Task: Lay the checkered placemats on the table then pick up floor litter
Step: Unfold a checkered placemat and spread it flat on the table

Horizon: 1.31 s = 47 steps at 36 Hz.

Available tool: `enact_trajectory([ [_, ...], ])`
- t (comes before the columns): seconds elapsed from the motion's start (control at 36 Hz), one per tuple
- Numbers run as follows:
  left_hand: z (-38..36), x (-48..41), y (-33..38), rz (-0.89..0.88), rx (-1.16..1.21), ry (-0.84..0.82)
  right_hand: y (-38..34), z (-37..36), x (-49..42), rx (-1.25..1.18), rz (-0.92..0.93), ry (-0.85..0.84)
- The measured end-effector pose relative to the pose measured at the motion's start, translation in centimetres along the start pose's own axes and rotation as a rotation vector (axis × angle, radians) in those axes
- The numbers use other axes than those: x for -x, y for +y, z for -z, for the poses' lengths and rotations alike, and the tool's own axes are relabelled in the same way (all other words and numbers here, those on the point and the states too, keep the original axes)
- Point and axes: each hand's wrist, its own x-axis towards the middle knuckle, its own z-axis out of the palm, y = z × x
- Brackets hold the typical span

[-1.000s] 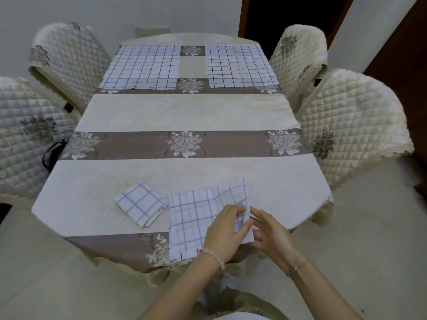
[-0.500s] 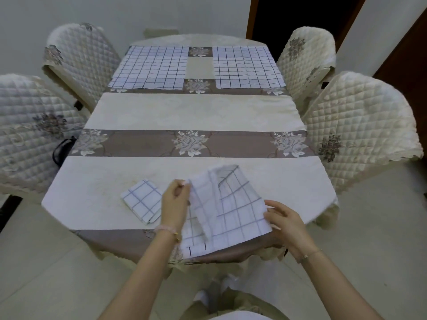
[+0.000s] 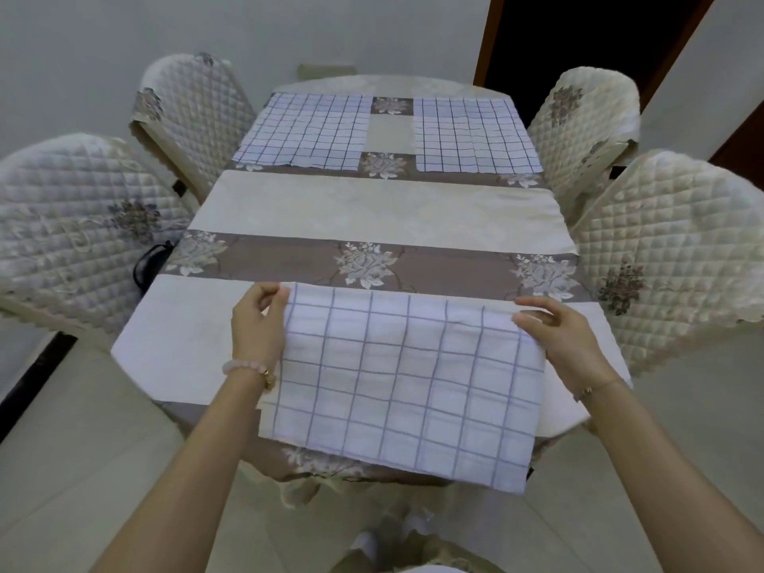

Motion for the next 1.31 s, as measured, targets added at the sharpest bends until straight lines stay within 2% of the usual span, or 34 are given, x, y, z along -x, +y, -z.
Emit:
enact_trajectory([
  [0.17, -0.4, 0.0, -1.6, 0.110, -0.052, -0.003, 0.1, -0.6, -1.7, -0.004, -0.055, 0.011],
  [0.31, -1.6, 0.8, -3.7, 0.336, -0.081, 0.151, 2.4, -1.6, -1.5, -0.129, -0.265, -0.075],
  [0.42, -1.7, 1.4, -5.4, 0.513, -0.127, 0.249, 5.0, -2.0, -0.2, -0.045, -0.363, -0.171],
  [0.5, -1.4, 1.6, -6.4, 0.594, -0.157, 0.257, 6.9, -2.2, 0.8, 0.015, -0.425, -0.200],
  [0.64, -0.7, 2.1, -7.3, 0.633, -0.196, 0.260, 8.2, -2.4, 1.8, 0.058, -0.422, -0.189],
  [0.83, 0.2, 2.4, -7.8, 0.696, -0.170, 0.323, 7.9, -3.0, 1.9, 0.305, -0.382, -0.204],
  [1.03, 0.6, 3.8, -7.2, 0.589, -0.240, 0.254, 8.7, -3.2, 2.7, 0.132, -0.383, -0.064],
  [1.08, 0.3, 4.7, -6.7, 0.429, -0.393, 0.257, 8.9, -3.3, 3.1, 0.077, -0.392, -0.038],
  [1.14, -0.6, 5.9, -5.6, 0.191, -0.564, 0.241, 9.0, -3.5, 3.6, 0.020, -0.396, -0.023],
  [1.19, -2.5, 7.5, -4.0, 0.021, -0.541, 0.104, 8.9, -3.8, 4.0, -0.019, -0.388, -0.014],
  [1.31, -6.8, 11.1, -1.5, 0.000, -0.244, -0.446, 8.7, -4.6, 4.9, -0.085, -0.362, -0.027],
])
